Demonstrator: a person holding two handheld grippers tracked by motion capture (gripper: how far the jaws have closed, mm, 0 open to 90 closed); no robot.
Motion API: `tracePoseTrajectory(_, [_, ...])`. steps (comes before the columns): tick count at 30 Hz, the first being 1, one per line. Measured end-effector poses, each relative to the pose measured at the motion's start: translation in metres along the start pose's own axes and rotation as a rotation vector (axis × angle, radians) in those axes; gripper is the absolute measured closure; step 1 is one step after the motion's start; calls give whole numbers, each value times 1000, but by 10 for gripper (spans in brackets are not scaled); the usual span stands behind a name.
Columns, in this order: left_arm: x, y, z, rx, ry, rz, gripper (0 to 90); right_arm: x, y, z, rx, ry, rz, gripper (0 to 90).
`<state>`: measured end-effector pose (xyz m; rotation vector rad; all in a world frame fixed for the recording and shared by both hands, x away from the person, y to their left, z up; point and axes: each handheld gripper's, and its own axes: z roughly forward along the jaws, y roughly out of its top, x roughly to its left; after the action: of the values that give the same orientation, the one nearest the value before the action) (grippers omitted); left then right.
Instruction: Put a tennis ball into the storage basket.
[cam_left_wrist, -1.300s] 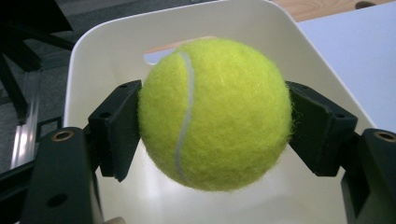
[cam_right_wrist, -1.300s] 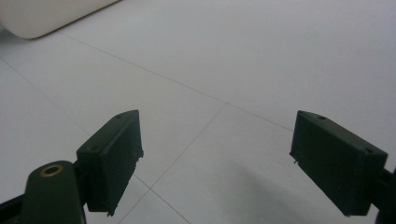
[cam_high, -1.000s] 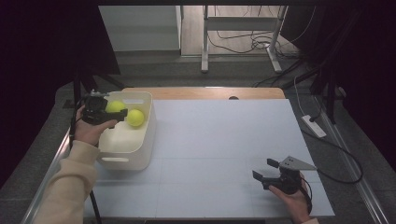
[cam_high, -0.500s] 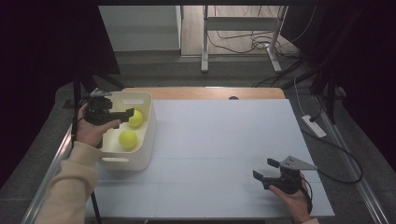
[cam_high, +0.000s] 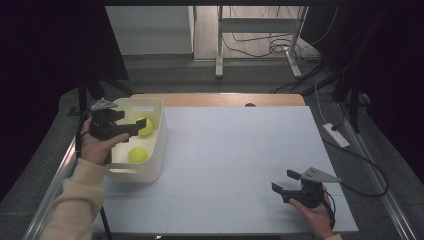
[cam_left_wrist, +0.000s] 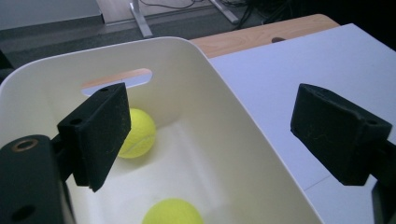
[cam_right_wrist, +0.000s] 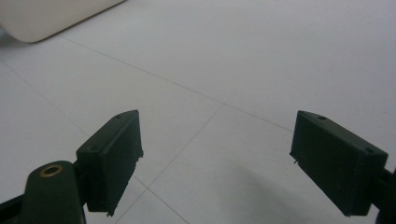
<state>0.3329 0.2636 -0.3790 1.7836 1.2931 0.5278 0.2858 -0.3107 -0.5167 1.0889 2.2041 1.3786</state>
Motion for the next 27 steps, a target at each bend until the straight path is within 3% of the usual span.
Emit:
tracePoseTrajectory(5, [-6,-6,-6,-34,-56,0,137,0,0,-2,-2,-3,-4,164])
tracePoseTrajectory(27, [-43,-31,-26,-103,-156,64,146,2,2,-1,-6,-6,-10,165])
